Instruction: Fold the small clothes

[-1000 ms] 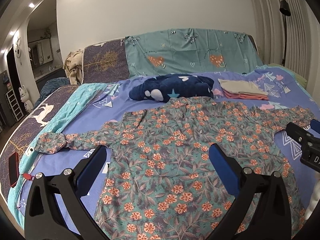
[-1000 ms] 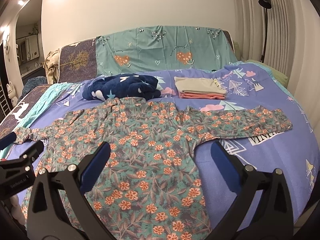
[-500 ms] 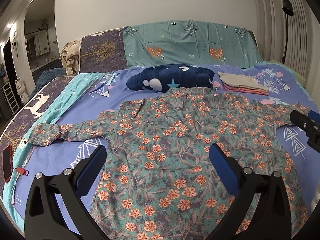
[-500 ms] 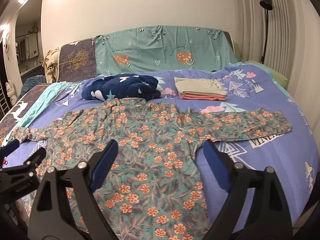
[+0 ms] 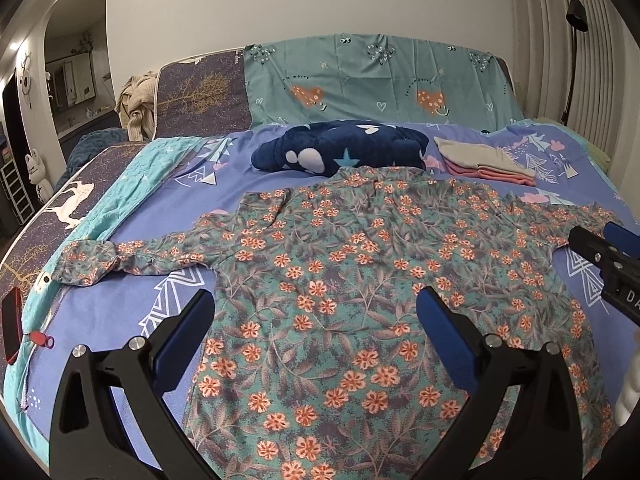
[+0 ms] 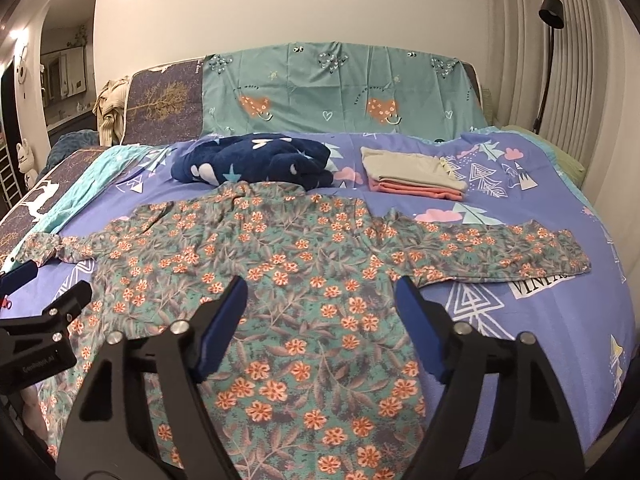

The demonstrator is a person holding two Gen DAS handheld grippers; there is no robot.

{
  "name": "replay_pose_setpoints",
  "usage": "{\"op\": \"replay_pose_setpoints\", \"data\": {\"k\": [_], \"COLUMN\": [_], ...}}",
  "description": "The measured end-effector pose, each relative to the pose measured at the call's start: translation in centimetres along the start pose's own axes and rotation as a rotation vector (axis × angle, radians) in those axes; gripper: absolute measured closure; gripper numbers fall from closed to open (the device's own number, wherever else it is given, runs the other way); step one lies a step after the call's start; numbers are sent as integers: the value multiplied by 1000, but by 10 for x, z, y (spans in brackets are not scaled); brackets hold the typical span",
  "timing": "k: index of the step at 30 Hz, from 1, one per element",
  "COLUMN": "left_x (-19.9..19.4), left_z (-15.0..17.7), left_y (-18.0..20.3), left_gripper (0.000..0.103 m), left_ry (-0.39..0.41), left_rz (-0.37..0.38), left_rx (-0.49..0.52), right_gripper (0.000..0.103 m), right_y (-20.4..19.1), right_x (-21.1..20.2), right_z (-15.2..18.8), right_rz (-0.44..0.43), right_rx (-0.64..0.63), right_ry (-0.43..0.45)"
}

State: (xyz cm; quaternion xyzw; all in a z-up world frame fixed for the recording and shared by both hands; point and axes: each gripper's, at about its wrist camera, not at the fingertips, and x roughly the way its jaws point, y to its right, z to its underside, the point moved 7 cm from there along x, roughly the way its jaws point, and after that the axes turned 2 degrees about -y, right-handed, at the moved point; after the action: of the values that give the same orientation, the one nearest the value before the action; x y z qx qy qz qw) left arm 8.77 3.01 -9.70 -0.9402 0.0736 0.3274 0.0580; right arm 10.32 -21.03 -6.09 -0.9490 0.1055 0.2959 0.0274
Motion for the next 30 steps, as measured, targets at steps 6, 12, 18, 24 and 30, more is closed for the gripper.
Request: {"op": "replay_pose_setpoints", "data": {"k": [6,12,18,24,30], "left_x": [2,13,37,75,119], "left_z": [1,5,21,52,71], "left_y": [-5,-30,-112,-268,-386], "left_gripper": [8,21,16,24,35], "left_ry": [0,-18,-95,-159,-203], "left_rz": [5,30,48,-65,-167], "left_rx": [-5,-66,-291,-659,-947], "right_gripper": [33,33,18,18,18], "right_y": [0,-5,-3,4,17], "right_x": [5,9,19,33,46], "right_z": [1,4,9,15,20], "right_rz": [-7,-13,-49,-31,3], "right_rx": [15,9,45,51,83], "right_ry": [-19,-31,-86,-119,-148]}}
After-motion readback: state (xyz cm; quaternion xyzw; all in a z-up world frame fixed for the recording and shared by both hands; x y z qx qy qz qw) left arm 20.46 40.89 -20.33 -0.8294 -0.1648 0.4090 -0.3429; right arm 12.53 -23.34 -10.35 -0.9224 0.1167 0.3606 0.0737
